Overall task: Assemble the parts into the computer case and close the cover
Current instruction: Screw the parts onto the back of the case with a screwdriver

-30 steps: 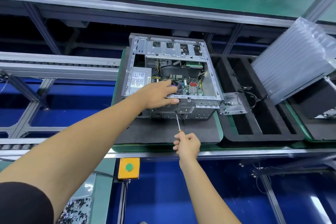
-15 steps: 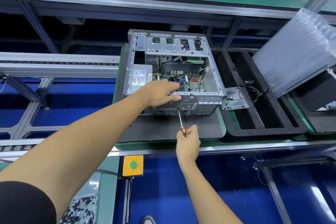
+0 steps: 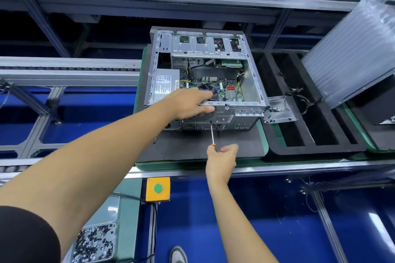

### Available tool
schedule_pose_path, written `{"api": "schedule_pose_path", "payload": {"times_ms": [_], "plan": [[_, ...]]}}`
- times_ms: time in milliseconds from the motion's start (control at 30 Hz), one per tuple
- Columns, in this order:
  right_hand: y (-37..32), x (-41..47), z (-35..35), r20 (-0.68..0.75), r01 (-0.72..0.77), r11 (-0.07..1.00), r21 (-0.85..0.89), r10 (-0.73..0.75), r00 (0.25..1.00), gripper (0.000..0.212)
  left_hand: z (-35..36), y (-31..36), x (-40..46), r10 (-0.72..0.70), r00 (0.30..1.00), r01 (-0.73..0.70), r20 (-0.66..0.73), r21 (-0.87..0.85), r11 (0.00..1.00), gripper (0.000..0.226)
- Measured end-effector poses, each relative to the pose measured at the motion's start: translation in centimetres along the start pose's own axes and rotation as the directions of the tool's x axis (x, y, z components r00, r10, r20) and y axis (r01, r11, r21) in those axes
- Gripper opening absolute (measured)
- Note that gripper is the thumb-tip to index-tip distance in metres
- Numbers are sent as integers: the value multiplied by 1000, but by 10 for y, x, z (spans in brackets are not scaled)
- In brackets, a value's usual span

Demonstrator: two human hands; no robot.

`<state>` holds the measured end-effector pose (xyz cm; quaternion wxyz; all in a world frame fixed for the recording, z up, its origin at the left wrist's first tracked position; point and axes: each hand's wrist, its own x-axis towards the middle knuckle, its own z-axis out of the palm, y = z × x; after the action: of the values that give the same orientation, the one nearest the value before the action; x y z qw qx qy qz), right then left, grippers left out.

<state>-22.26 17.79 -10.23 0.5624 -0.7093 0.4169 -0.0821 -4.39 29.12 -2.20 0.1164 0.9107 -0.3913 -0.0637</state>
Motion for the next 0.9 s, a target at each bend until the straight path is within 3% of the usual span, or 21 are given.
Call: {"api": "schedule_pose_path", "payload": {"times_ms": [67, 133, 167, 200, 233, 267, 333, 433, 533, 633, 733, 800, 833, 867, 900], "plan": [[1, -3, 3, -39, 193, 957, -217, -206, 978, 27, 1, 0, 0, -9, 1000, 9, 5, -1, 1000, 39], [1, 3, 1, 17, 164, 971, -171, -164, 986, 30, 2, -1, 1, -10, 1000, 10, 7, 1, 1000, 39], [1, 10, -1, 90, 22, 1000, 12, -23, 996, 32, 1, -1, 1, -9, 1000, 9, 7, 5, 1000, 41], [1, 16, -5, 239, -207, 950, 236, 150, 959, 31, 1, -1, 2, -11, 1000, 11, 9, 7, 1000, 42], [0, 21, -11, 415, -445, 807, 388, 278, 866, 27, 1, -1, 2, -17, 1000, 17, 13, 7, 1000, 44], [0, 25, -16, 544, -596, 671, 442, 328, 772, 23, 0, -1, 2, -24, 1000, 24, 17, 8, 1000, 44], [0, 26, -20, 599, -658, 612, 439, 346, 722, 16, 0, 0, 1, -38, 999, 38, 22, 16, 999, 44], [-3, 13, -11, 394, -486, 796, 360, 343, 853, 9, -3, 2, 0, -55, 998, 54, 32, 25, 998, 46], [-4, -4, 0, 103, -172, 981, 95, 162, 981, 14, -6, 4, 0, -71, 996, 69, 48, 36, 997, 48], [-2, -10, 4, -26, 83, 962, -260, -93, 995, 24, -8, 6, -1, -70, 996, 68, 48, 34, 997, 45], [-3, -8, 5, -20, 208, 912, -353, -230, 973, 28, -9, 7, -1, -78, 996, 77, 49, 28, 997, 47], [-3, -1, 2, 20, 130, 982, -139, -128, 992, 24, -8, 6, -1, -76, 996, 74, 47, 30, 997, 47], [-4, 5, 0, 91, -23, 996, 89, 15, 996, 24, -8, 6, 0, -70, 997, 68, 43, 30, 997, 47], [-4, 11, -4, 233, -255, 914, 315, 186, 955, 25, -7, 5, 0, -62, 997, 61, 38, 28, 998, 48], [-5, 14, -10, 424, -498, 731, 467, 310, 851, 24, -7, 5, 0, -56, 998, 55, 35, 27, 998, 49]]}}
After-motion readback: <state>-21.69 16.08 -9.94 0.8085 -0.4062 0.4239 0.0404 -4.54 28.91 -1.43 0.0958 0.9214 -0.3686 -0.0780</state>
